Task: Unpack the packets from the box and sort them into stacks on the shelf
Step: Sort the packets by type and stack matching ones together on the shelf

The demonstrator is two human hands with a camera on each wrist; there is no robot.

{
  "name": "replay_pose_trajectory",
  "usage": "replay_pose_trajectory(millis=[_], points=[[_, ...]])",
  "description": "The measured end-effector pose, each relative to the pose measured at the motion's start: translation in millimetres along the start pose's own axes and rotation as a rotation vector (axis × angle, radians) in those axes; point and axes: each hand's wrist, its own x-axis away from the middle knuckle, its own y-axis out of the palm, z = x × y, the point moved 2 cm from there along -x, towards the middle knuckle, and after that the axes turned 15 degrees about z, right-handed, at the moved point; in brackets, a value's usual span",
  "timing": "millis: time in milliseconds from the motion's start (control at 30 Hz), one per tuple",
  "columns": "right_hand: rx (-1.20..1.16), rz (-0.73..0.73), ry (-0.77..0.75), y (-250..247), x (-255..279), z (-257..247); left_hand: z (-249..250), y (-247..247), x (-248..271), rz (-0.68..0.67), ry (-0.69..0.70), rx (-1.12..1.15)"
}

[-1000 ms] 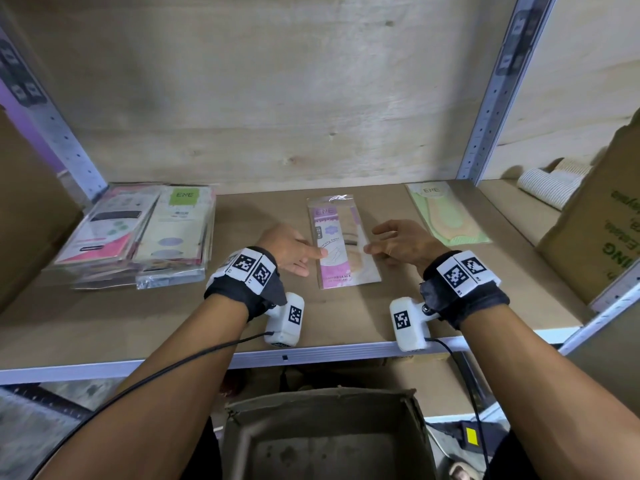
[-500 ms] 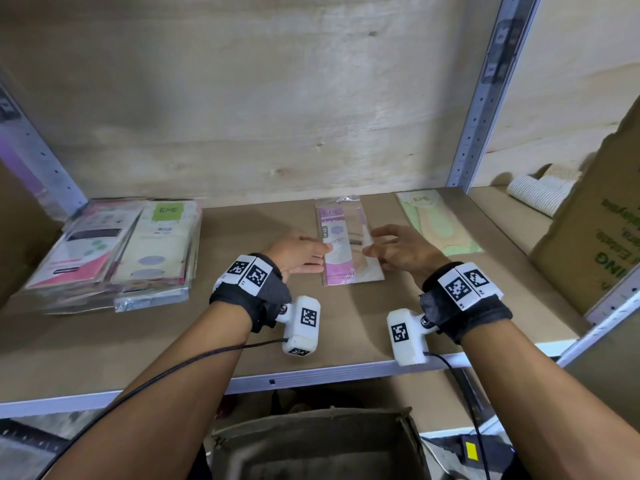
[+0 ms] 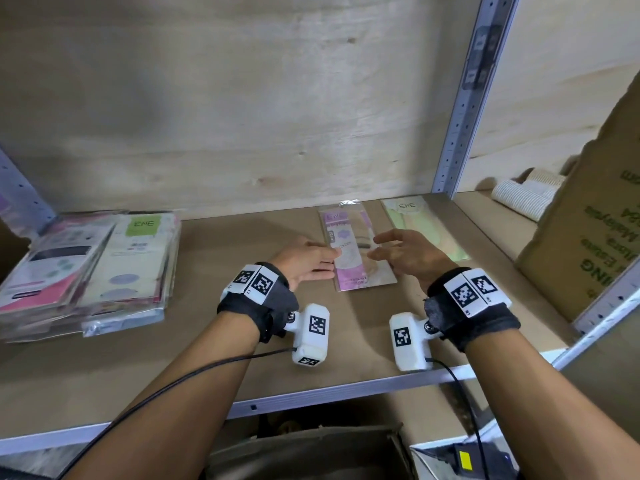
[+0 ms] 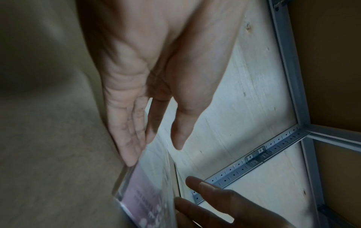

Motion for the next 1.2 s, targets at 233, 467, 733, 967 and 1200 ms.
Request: replay_pose_trajectory(millis=[233,467,733,967,1200], points=[[-0.022,0.001,0.013,-5,-3,3,0,4,-3,0.006,-0.012,0.016],[0.025,0.092,-0.034,-12,-6,0,1,-11,1,0.03,0.002,0.013],[0.058,0.112,-0.184,3,21,-17,7,-79,24,0.181,0.079,0.093],[-0.096,-0.157,-0.203,69,71,-56,0,-184,48,0.381,0.178,0.132],[-0.103,-0.343,-0.183,175,95,-113,-20,-279,64,0.602,0.185,0.157]])
